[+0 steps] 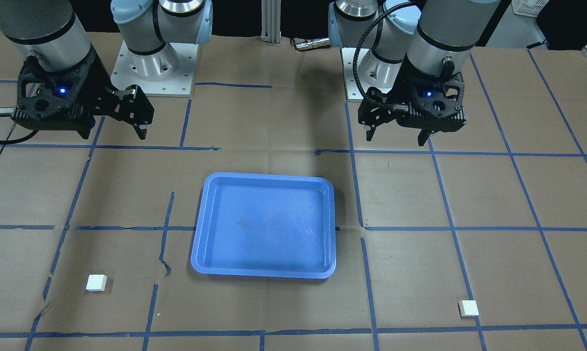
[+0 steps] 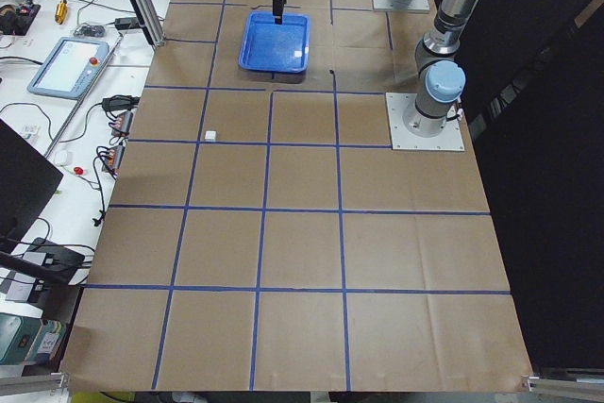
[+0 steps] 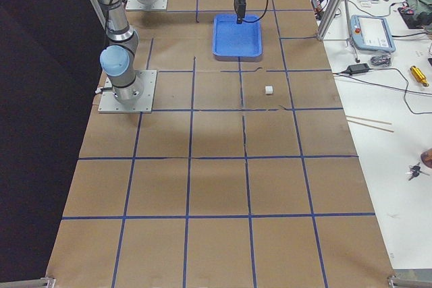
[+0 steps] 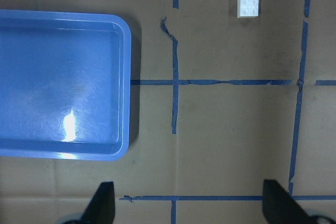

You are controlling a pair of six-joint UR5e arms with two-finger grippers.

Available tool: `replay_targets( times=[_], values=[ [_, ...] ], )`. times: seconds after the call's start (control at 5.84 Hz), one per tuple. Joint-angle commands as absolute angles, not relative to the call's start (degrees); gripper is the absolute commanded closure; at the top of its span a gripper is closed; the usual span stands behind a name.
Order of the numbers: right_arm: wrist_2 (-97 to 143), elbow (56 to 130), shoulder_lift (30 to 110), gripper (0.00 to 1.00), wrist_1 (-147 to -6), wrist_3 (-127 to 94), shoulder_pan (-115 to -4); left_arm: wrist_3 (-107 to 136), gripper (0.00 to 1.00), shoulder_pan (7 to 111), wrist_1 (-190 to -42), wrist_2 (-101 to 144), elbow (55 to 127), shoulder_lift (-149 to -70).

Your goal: Assemble white blocks and place on blue tray

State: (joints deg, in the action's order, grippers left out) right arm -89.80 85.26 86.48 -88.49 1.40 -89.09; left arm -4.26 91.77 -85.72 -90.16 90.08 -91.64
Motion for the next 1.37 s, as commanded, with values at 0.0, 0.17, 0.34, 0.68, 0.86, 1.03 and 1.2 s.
replay_targets(
  times=[0.0, 0.17, 0.34, 0.68, 0.86, 1.03, 1.2],
  values=[
    [-89.74, 85.25, 86.48, 0.0, -88.51, 1.41, -89.12, -4.48, 0.01, 91.67, -85.61, -90.09, 89.91, -91.67],
    [-89.74, 85.25, 86.48, 0.0, -88.42, 1.32, -89.12, -4.48, 0.01, 91.58, -85.34, -89.74, 89.65, -91.76],
    [-89.74, 85.25, 86.48, 0.0, -88.42, 1.32, -89.12, -4.74, 0.01, 91.5, -85.34, -89.91, 88.78, -91.67],
    [-89.73, 84.73, 86.66, 0.0, -88.24, 2.2, -89.12, -17.13, 0.02, 87.21, -85.35, -89.91, 88.94, -92.37],
    [-89.82, 84.99, 86.49, 0.0, -88.33, 2.37, -89.12, -28.54, 0.02, 82.84, -85.08, -89.83, 88.34, -94.55],
    [-89.91, 85.08, 86.31, 0.0, -88.42, 7.68, -88.95, -38.92, 0.02, 79.66, -83.08, -89.39, 87.63, -96.48],
    [-90.0, 85.08, 86.13, 0.0, -89.72, 22.0, -88.86, -49.55, 0.02, 78.67, -77.92, -89.47, 87.8, -100.16]
  ],
)
